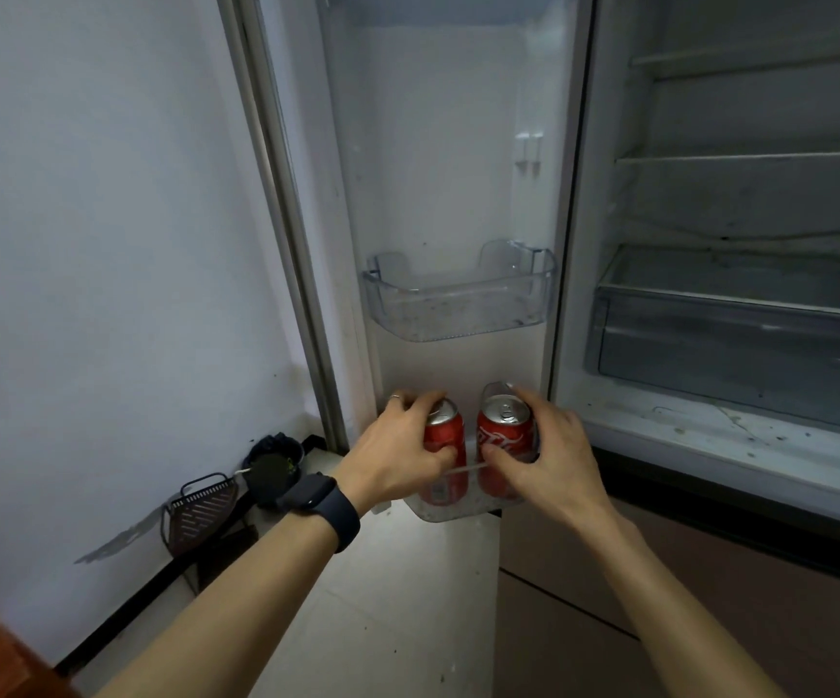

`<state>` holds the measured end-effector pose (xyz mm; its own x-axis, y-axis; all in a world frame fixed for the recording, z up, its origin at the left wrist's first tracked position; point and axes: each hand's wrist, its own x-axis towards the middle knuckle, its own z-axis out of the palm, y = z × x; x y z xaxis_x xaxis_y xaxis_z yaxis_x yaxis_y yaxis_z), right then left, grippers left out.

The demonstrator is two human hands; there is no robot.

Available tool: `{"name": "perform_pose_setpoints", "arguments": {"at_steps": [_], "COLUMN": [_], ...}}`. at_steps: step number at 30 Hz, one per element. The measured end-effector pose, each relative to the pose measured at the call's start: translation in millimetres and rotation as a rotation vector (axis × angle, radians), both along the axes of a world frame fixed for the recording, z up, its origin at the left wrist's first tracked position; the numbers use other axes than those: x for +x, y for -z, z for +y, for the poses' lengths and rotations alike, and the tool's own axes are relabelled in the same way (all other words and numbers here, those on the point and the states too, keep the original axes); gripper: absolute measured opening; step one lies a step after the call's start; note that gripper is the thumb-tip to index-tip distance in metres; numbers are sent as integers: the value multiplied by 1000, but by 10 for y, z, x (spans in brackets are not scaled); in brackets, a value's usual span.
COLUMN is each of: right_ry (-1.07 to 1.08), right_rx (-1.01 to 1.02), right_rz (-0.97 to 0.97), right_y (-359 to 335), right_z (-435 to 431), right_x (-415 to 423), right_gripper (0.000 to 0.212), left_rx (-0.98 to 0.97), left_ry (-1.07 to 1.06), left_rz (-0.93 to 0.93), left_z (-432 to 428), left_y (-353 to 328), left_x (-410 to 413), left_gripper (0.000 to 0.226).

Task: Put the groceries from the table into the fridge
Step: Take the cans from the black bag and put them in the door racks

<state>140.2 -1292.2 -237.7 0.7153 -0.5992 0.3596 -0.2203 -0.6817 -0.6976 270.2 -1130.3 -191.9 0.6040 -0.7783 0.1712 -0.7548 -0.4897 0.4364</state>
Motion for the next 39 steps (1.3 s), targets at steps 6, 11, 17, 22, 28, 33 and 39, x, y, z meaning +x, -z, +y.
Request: {"name": "perform_pose_setpoints", "arguments": {"at_steps": [6, 11, 17, 22, 28, 33, 39], "right_ry": [74, 58, 13, -9, 23, 5, 118], "right_rx": [-62, -34, 11, -16, 26, 6, -41], "right_rz": [36, 71, 163, 246, 145, 128, 204], "right_y": [-63, -123, -280, -406, -426, -379, -418], "right_z": [32, 21, 12, 142, 270, 362, 386], "right_x": [2, 7, -81, -134, -266, -368, -255], "right_gripper": [84, 72, 79, 85, 86, 75, 74], "left_rx": [34, -14, 65, 49, 45, 46, -7], "left_ry": [-21, -3, 17, 40, 36, 58, 7], "left_rz": [-43, 22, -3, -4, 17, -55, -11], "left_z": [-32, -70, -51, -15, 19, 91, 31], "left_y": [-34, -79, -158, -185, -163, -117, -136], "left_x": [-35, -10, -52, -141, -139, -120, -166], "left_gripper": [77, 71, 62, 72, 79, 68, 59]}}
